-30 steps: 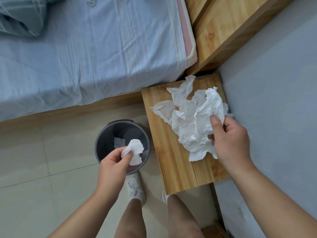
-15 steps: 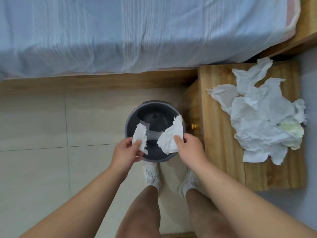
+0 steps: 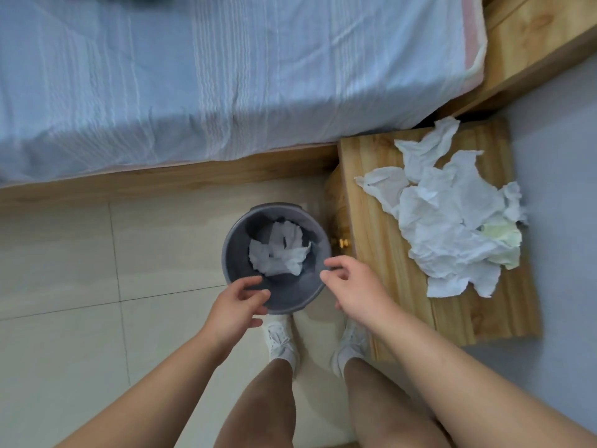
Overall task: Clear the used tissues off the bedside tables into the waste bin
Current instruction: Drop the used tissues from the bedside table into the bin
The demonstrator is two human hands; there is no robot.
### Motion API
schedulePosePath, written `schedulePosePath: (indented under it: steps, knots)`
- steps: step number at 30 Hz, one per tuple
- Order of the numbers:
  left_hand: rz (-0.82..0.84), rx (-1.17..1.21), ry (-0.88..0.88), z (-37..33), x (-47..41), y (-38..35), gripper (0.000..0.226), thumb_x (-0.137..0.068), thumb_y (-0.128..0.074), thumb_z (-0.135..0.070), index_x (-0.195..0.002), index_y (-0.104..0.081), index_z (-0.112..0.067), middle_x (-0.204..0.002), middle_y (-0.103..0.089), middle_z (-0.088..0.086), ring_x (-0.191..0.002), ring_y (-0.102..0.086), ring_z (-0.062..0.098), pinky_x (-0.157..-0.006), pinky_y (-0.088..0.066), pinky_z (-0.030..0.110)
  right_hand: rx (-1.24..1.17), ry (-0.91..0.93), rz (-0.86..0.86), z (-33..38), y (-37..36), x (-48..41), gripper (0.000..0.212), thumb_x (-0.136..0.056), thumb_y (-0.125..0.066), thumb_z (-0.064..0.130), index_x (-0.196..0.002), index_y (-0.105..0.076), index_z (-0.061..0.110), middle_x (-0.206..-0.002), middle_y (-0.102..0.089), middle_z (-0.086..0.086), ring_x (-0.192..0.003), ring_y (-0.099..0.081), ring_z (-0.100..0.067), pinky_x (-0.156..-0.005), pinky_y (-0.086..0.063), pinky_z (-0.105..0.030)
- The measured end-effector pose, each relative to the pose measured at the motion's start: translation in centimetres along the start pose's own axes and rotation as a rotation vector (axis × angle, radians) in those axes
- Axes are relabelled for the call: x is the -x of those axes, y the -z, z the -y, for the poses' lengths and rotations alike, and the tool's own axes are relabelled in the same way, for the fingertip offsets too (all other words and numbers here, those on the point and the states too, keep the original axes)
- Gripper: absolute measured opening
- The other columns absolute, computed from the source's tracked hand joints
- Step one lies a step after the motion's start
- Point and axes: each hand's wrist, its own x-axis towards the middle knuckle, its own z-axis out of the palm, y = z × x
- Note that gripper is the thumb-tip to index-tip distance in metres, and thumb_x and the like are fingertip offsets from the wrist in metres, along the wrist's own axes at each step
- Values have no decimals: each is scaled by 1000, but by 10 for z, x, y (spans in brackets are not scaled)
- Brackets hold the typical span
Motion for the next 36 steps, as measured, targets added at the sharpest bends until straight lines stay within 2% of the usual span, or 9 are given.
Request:
schedulePosePath:
  steps: [4, 10, 14, 16, 19, 22, 25, 29, 36]
  knots:
    - [19, -69, -91, -36, 19, -36, 21, -103, -69, -22, -123, -71, -28, -107, -77, -1, -95, -76, 18, -66, -60, 23, -36, 64, -75, -2, 53, 23, 27, -101, -61, 37, -128, -68, 32, -109, -70, 17, -82, -65, -4, -75, -55, -26]
    - [72, -364, -313, -105, 28, -119, 22, -99, -72, -34, -121, -69, -37, -113, -72, -13, -105, -69, 8, -93, -61, 38, -47, 121, -450, -37, 145, 38, 25, -101, -61, 31, -124, -71, 33, -120, -68, 17, -82, -64, 3, -78, -53, -23]
    - [-67, -890, -797, -136, 24, -172, 45, -100, -68, -41, -143, -55, -39, -142, -54, -15, -128, -55, 10, -85, -54, 31, 161, 202, -527, -71, 177, 30, 50, -100, -65, 42, -147, -54, 32, -156, -45, 13, -120, -61, -8, -91, -52, -27]
    - [-132, -1023, -970, -146, 16, -195, 60, -99, -70, -39, -152, -43, -41, -157, -46, -7, -139, -49, 18, -81, -58, 37, 329, 260, -487, -85, 179, 23, 65, -97, -68, 48, -154, -45, 29, -159, -40, 12, -123, -61, -13, -82, -53, -27]
    - [-147, -1015, -972, -157, 1, -218, 74, -99, -70, -40, -161, -29, -43, -166, -38, -6, -126, -61, 16, -70, -55, 32, 564, 320, -448, -98, 174, 11, 87, -88, -74, 57, -158, -32, 30, -154, -44, 4, -109, -68, -17, -63, -50, -27]
    - [-116, -963, -880, -159, -12, -231, 79, -99, -70, -41, -163, -24, -45, -164, -37, -11, -103, -66, 10, -66, -57, 29, 662, 296, -405, -107, 169, -2, 98, -85, -79, 53, -161, -22, 29, -151, -43, -5, -118, -63, -22, -68, -55, -34]
    - [-90, -995, -830, -157, -16, -235, 76, -100, -72, -32, -164, -31, -39, -157, -45, -5, -105, -66, 16, -76, -57, 30, 666, 327, -361, -114, 168, -5, 70, -98, -71, 31, -160, -38, 24, -130, -55, -8, -103, -63, -24, -64, -48, -32]
    - [-54, -1034, -884, -153, -15, -234, 40, -101, -69, -13, -141, -68, -18, -125, -67, 5, -102, -70, 28, -80, -57, 38, 599, 393, -384, -119, 175, 1, 36, -94, -71, 4, -129, -74, 12, -102, -65, -7, -79, -64, -25, -55, -44, -30]
    - [-72, -807, -816, -149, 10, -233, 21, -104, -64, -15, -122, -73, -23, -114, -60, -16, -90, -60, 10, -69, -41, 12, 294, 382, -548, -105, 195, 31, 21, -101, -61, 14, -117, -75, 15, -118, -67, 3, -84, -67, -21, -62, -57, -38]
